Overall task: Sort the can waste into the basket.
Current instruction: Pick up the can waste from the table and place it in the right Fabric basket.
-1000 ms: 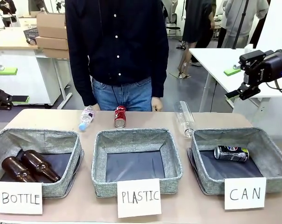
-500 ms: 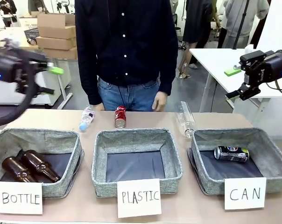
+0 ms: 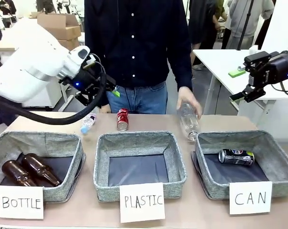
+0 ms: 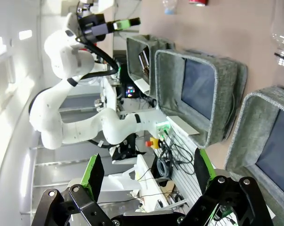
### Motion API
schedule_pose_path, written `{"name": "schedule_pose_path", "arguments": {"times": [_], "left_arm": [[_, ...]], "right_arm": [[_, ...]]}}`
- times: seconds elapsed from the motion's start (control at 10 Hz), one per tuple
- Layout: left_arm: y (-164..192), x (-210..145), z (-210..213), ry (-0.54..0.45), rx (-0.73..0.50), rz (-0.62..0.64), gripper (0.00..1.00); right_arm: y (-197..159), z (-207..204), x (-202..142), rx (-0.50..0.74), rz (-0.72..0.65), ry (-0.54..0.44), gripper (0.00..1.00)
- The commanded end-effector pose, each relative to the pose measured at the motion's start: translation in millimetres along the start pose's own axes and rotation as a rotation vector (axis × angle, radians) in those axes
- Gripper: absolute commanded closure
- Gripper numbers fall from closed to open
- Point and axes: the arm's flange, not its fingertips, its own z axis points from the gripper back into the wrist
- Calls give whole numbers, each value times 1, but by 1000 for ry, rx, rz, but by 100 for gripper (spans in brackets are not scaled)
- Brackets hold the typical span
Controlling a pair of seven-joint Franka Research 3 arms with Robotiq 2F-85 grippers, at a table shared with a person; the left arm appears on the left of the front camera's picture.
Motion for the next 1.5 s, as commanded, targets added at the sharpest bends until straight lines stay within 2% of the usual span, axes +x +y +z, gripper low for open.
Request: {"name": "schedule_pose_path", "arguments": {"times": [0.0, 0.1, 0.3, 0.4, 0.8, 1.1, 1.4], "left_arm": [[13, -5, 47, -81, -35, -1, 0], [0, 0, 0, 0, 0, 0, 0], [-9, 36, -59, -83, 205, 46, 0], [-10, 62, -86, -66, 274, 41, 0], [1, 122, -153, 33, 454, 90, 0], [9, 131, -187, 146, 404, 76, 0], [31, 134, -212, 214, 445, 127, 0]], "right_arm": [[1, 3, -1, -3, 12, 13, 0], [1, 3, -1, -3, 12, 13, 0], [1, 3, -1, -3, 12, 13, 0], [1, 3, -1, -3, 12, 13, 0], [1, 3, -1, -3, 12, 13, 0], [1, 3, -1, -3, 12, 13, 0], [1, 3, -1, -3, 12, 13, 0]]}}
